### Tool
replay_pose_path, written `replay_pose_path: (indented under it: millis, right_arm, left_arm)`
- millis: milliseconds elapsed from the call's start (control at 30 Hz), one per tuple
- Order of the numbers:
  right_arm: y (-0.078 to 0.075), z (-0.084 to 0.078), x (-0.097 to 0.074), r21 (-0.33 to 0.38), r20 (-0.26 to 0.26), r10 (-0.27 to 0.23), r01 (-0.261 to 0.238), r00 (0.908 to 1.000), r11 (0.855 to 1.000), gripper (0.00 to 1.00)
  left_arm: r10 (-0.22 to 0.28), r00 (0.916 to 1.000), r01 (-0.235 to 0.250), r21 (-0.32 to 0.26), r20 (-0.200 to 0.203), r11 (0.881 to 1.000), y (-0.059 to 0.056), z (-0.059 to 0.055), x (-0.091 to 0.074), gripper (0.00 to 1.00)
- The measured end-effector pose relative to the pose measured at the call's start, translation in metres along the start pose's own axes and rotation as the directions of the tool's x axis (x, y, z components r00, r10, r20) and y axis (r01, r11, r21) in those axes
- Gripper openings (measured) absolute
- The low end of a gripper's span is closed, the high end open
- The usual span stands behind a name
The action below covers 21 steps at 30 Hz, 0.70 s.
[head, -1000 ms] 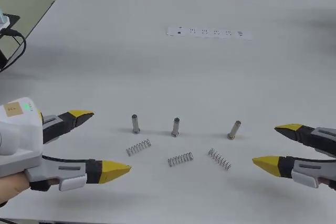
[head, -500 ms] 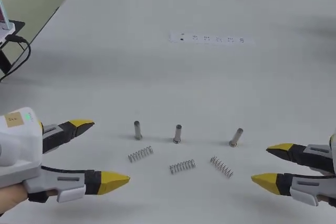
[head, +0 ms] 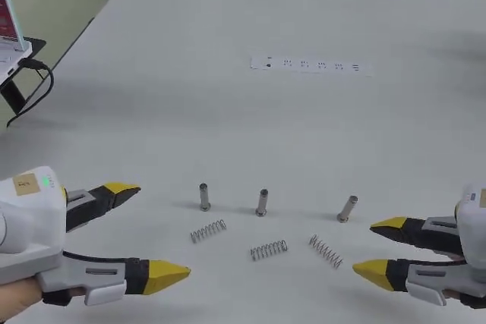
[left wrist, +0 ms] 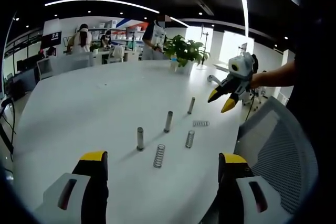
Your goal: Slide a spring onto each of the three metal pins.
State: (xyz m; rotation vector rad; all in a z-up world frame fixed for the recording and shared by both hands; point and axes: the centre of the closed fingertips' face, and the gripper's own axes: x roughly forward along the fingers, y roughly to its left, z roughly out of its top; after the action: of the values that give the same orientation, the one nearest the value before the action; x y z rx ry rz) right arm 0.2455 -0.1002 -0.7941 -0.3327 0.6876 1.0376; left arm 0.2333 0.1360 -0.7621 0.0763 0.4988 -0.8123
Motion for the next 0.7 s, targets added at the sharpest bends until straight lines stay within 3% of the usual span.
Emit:
replay_pose_path:
  millis: [200, 700]
  right_arm:
    - [0.008, -0.003, 0.006, 0.009, -0.021, 0.034, -0.034, 0.9992, 0.999, 0.36]
    - [0.013, -0.004, 0.033, -0.023, -0.084, 0.061, -0.063, 0.9946, 0.998, 0.33]
  left_arm:
    - [-0.003, 1.0, 0.003, -0.003, -0.001, 1.0, -0.001, -0.001, 0.0, 0.84]
    - [-0.013, 0.9999, 0.013, -0.003, -0.004, 1.0, -0.005, -0.003, 0.002, 0.83]
